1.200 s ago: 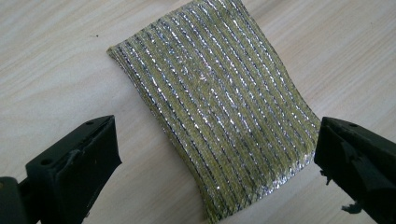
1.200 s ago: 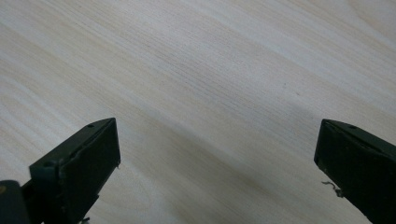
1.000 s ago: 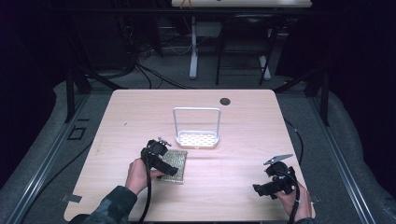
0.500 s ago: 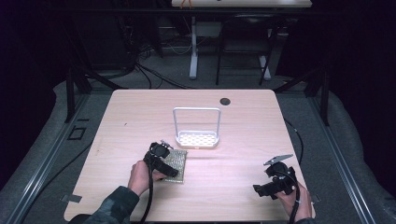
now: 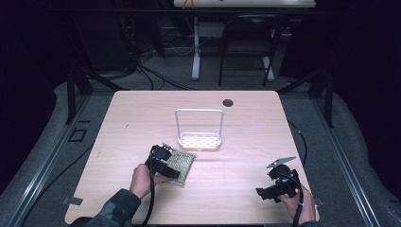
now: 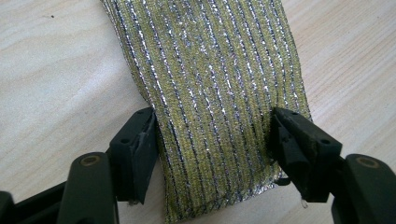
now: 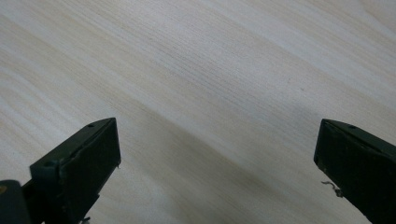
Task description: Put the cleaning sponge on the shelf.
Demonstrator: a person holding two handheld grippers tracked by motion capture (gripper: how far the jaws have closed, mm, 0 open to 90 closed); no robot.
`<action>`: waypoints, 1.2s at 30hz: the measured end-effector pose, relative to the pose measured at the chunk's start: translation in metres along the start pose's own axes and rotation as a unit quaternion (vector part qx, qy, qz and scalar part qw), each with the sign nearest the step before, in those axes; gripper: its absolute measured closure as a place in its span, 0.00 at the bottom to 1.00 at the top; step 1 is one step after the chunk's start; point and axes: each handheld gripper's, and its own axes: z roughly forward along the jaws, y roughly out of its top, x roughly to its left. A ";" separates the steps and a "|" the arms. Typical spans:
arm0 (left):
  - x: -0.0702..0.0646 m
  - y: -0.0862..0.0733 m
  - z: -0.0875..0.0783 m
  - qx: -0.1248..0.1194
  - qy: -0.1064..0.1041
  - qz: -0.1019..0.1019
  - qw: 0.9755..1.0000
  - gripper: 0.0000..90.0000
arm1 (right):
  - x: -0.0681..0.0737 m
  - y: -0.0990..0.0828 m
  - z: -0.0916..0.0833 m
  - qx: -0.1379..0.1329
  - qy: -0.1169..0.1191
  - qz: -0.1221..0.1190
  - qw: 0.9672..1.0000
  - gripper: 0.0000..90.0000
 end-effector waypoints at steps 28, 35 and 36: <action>-0.011 -0.001 -0.008 -0.017 0.006 0.048 0.999 0.68 | -0.001 -0.001 -0.001 0.001 0.000 0.002 1.000 0.00; -0.012 0.000 -0.014 -0.029 0.008 0.049 0.998 0.68 | -0.002 -0.001 -0.001 -0.003 0.000 0.003 1.000 0.00; -0.012 0.000 -0.015 -0.032 0.008 0.050 0.998 0.68 | -0.003 -0.001 -0.002 -0.001 -0.001 0.002 1.000 0.00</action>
